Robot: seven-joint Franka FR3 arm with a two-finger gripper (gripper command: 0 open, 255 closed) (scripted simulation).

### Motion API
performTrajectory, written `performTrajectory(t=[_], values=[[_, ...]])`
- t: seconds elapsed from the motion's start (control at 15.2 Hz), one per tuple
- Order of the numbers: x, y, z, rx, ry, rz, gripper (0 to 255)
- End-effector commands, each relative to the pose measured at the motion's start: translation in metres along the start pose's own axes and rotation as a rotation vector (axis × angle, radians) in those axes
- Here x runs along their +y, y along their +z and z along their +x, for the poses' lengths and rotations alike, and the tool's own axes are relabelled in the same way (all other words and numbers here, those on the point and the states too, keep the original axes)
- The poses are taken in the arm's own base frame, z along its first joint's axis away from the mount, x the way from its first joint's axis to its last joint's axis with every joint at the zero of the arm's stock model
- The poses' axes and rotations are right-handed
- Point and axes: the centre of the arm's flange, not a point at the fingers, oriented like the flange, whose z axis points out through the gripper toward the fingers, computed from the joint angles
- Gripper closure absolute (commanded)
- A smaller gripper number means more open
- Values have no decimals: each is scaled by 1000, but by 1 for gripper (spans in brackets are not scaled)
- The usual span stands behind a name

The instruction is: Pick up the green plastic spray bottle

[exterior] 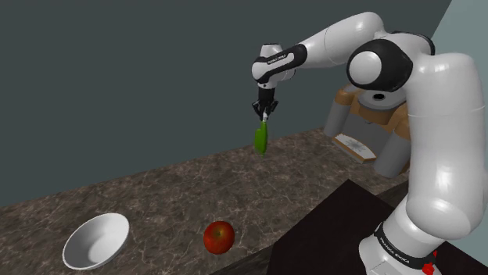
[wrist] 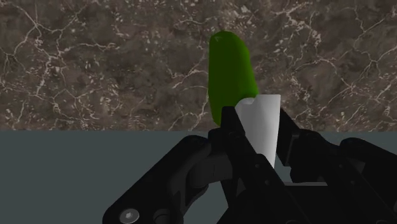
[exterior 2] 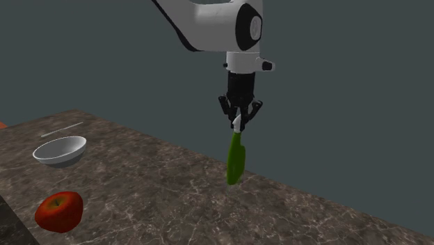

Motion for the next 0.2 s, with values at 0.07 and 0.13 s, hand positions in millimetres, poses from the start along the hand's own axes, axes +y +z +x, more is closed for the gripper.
performTrajectory(t=[0.07,0.13], values=[[0,-12,0,0,0,0,255],[0,-12,0,0,0,0,255]])
